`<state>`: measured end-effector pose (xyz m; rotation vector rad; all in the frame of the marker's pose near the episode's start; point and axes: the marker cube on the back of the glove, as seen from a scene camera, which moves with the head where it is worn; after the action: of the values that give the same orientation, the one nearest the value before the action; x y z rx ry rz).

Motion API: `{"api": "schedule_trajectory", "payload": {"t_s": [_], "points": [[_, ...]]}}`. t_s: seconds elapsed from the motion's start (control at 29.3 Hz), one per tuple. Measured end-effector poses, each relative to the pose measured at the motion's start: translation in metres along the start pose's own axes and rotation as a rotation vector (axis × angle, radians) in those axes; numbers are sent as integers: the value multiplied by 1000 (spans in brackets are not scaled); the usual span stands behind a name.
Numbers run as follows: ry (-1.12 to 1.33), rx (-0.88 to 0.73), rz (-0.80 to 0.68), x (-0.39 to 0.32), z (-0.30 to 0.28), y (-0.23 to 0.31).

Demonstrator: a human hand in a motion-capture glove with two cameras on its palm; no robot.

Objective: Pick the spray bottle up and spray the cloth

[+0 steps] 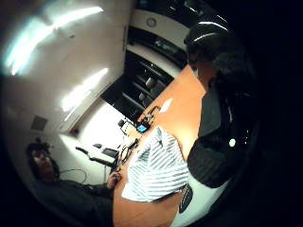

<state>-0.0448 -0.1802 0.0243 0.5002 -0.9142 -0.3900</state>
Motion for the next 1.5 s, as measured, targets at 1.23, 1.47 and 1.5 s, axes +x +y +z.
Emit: {"api": "schedule_trajectory", "payload": {"t_s": [1.23, 1.47, 1.5], "points": [[1111, -1605, 11, -79, 64, 103], [994, -1613, 13, -87, 61, 110], [952, -1597, 0, -94, 59, 110]]}}
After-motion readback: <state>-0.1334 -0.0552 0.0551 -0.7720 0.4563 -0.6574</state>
